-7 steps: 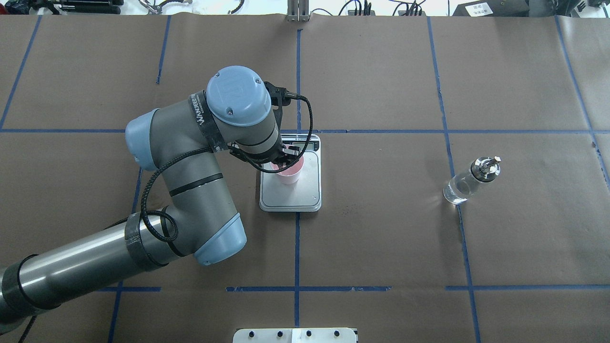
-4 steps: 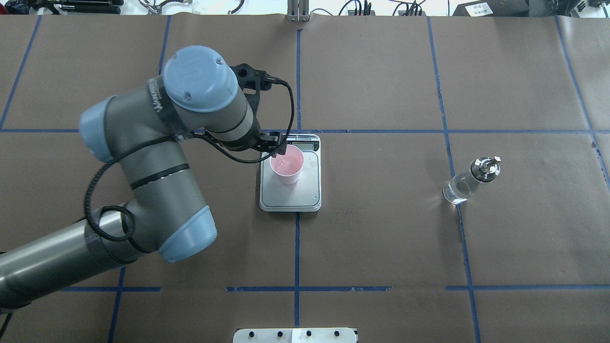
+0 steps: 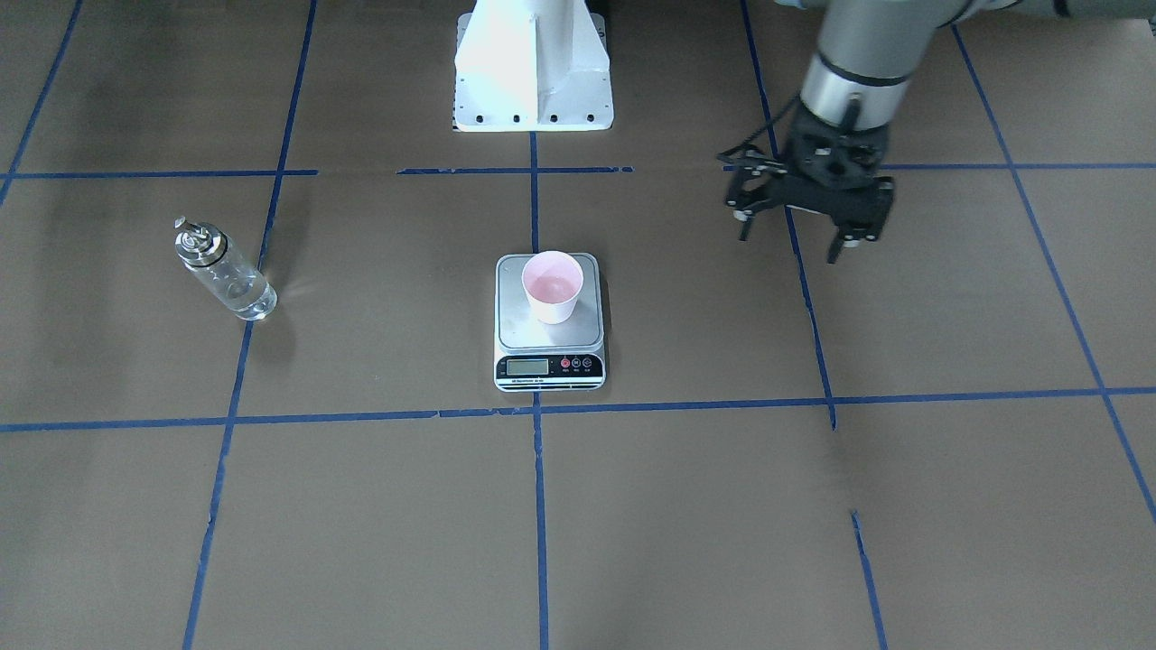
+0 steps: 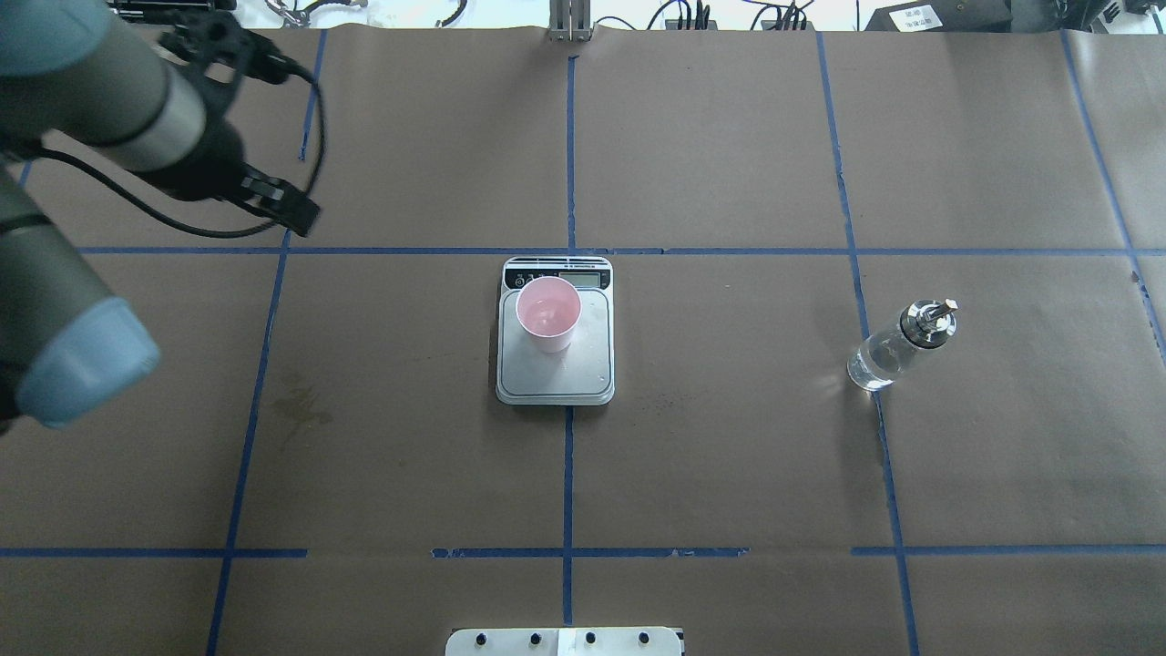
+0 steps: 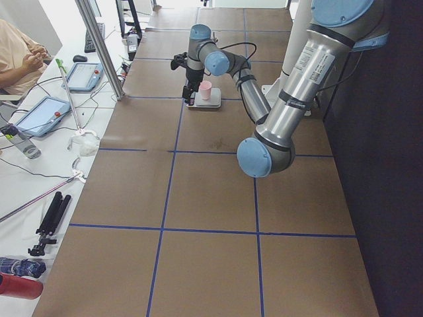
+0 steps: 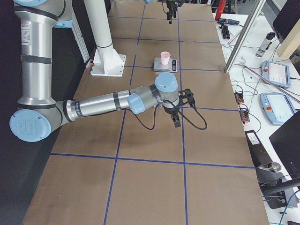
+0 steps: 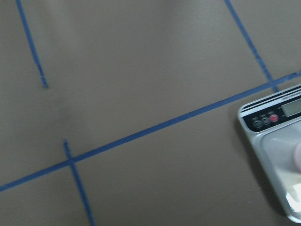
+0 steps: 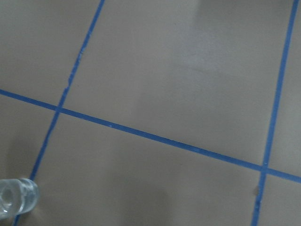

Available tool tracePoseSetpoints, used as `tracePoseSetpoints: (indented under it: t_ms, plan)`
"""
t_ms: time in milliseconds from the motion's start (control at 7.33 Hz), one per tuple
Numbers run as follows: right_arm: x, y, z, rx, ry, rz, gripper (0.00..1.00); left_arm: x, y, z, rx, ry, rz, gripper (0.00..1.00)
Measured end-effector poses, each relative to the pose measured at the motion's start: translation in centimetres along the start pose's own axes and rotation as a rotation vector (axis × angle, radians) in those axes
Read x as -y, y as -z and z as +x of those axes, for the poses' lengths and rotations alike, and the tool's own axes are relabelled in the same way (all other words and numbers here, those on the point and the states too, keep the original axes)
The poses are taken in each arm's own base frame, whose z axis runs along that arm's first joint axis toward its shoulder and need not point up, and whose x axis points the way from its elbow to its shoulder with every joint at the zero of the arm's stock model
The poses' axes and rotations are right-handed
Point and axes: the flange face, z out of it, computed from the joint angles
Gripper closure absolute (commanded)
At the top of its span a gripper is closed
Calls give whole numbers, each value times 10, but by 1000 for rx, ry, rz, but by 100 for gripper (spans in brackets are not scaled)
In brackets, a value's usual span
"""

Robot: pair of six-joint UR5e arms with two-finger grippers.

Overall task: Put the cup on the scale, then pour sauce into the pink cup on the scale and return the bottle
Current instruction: 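Release the cup and withdraw the left gripper, then reach the right gripper to the glass sauce bottle and grasp it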

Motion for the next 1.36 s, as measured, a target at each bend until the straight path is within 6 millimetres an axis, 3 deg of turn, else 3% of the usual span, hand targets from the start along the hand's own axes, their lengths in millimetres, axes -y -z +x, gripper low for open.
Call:
tracePoseSetpoints:
  t_ms: [273,545,682,818,955,1091,1364]
  plan:
    - [15,3,-96,60,-88,15,0,-31,12,-168,44,-8,-58,0]
    - [12,-11,-205,79,-168,32,0,-67,-19,-316,80,81,-177,0]
    - [-1,-27,-249,57,-194,53,0,-91,-29,-376,86,147,-206,0]
    - [-17,-46,-284,23,-205,86,0,-117,-26,-421,92,192,-212,0]
    - [-32,-59,-300,6,-201,124,0,-141,-24,-446,82,227,-217,0]
    - [-50,-64,-294,13,-189,178,0,-163,-29,-455,46,257,-221,0]
    - [-84,-61,-260,28,-171,288,0,-180,-34,-457,-5,281,-219,0]
